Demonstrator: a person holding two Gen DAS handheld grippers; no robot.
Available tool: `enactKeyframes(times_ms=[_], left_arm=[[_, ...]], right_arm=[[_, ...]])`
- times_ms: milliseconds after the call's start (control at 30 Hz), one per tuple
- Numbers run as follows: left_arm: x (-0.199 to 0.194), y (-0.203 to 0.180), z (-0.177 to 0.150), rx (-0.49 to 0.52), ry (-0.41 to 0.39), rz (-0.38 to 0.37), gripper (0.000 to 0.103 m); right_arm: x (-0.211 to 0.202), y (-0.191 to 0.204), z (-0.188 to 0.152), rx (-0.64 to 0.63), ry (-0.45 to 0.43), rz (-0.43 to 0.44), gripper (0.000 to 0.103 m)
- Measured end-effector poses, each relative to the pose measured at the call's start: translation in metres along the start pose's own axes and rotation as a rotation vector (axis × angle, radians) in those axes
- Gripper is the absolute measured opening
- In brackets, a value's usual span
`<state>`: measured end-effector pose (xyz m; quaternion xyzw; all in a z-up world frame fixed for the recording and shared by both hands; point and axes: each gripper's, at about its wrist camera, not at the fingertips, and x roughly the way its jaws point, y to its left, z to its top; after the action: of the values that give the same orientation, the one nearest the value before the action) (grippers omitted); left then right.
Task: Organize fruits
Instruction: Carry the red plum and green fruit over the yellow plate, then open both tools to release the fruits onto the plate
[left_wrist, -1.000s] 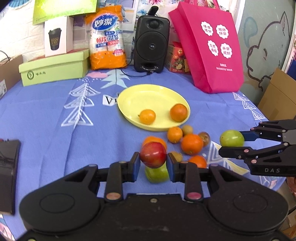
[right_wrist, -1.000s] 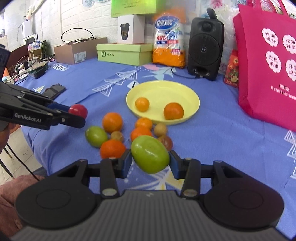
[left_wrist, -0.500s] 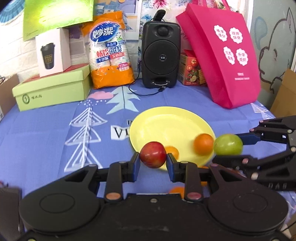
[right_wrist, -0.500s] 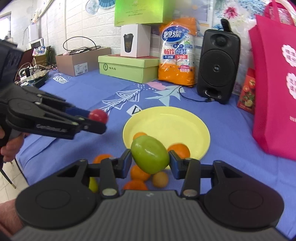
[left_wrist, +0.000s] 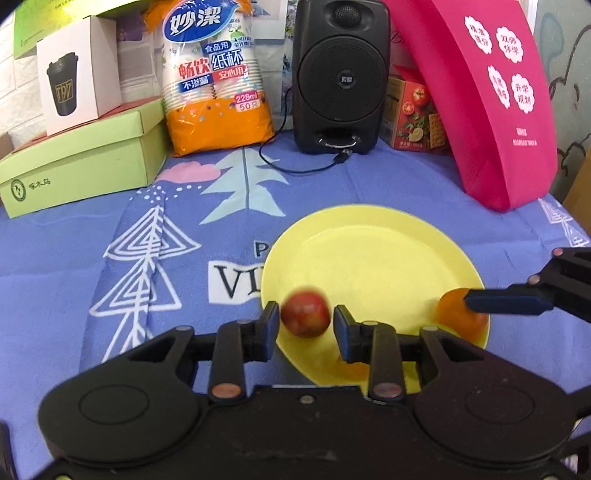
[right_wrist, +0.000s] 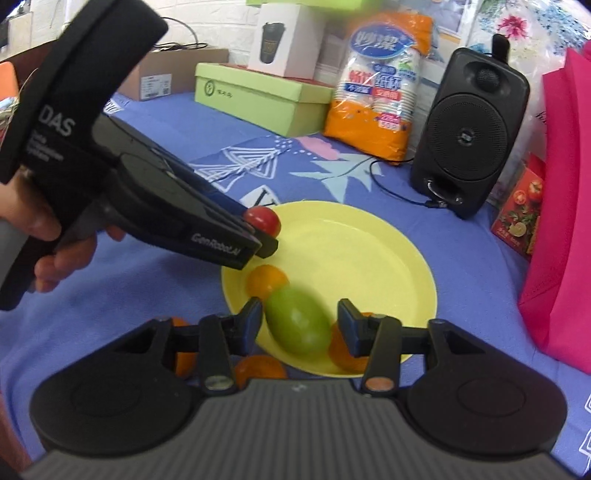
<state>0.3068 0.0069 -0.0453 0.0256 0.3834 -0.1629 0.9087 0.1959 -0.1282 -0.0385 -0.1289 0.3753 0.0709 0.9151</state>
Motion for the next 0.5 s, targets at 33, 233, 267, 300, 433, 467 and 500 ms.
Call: enactKeyframes(times_ms=[33,233,267,300,433,467,500], left_arm=[[0.001,0.001,0.001,-0.004,-0.001,-0.001,0.037],[-0.011,0.003,-0.003,-0.010,-0.024,0.007,0.051],[-0.015,0.004,-0.005,-0.011,-0.030,0.008,0.055],[-0.021,0.004,-0.008,-0.013,-0.037,0.012,0.063],[-0.042,0.006,-0.021,-0.029,-0.057,0.014,0.067],[-0.047,0.006,-0.024,-0.035,-0.062,0.015,0.067],[-0.052,0.006,-0.027,-0.042,-0.067,0.017,0.067]], right_arm=[[-0.002,-0.001,0.000,0.006,-0.007,-0.005,0.061],[-0.018,-0.007,-0.007,0.026,-0.025,-0.017,0.061],[-0.022,-0.009,-0.009,0.034,-0.030,-0.018,0.061],[-0.026,-0.010,-0.012,0.042,-0.034,-0.018,0.061],[-0.043,-0.017,-0.023,0.072,-0.043,-0.025,0.062],[-0.047,-0.019,-0.026,0.084,-0.045,-0.024,0.062],[-0.050,-0.022,-0.028,0.099,-0.049,-0.022,0.062]])
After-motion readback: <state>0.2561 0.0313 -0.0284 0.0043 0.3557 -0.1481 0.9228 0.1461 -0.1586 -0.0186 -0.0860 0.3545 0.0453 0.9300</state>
